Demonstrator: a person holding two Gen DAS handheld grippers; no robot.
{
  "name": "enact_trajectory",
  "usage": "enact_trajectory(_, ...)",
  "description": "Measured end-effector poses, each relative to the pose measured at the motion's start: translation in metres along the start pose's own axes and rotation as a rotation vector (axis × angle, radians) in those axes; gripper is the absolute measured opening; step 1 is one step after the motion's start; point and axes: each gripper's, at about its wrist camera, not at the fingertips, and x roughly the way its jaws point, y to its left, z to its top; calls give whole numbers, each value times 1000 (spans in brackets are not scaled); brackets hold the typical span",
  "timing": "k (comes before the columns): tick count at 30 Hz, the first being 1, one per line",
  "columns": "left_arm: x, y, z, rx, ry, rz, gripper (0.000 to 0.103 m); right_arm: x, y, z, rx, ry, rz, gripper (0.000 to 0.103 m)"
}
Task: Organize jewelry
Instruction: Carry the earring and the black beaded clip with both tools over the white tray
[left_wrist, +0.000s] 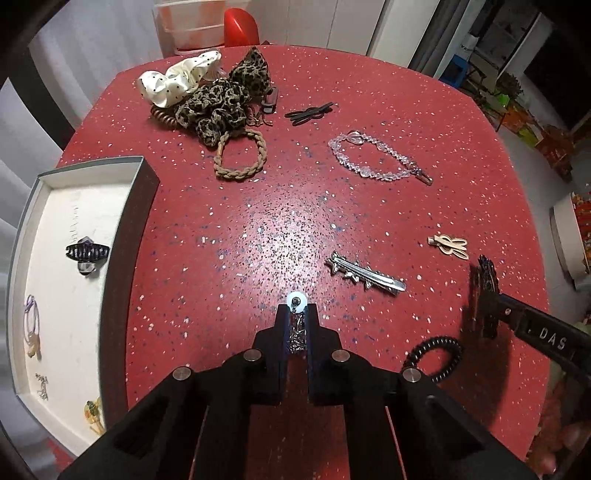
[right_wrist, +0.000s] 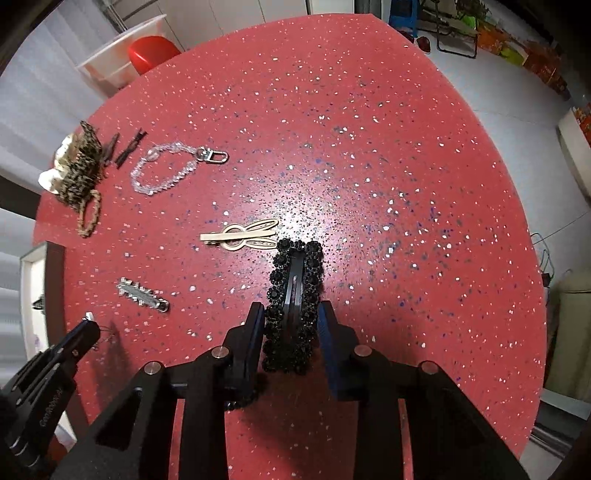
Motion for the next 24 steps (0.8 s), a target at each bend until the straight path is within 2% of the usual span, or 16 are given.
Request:
enact_trajectory(10, -28, -2, -19, 27, -6, -17, 9, -27, -18, -23, 14, 12, 42, 32)
enact_trajectory(24, -69, 23, -37, 8, -42, -48, 9, -47, 10, -40, -29, 17, 46, 32)
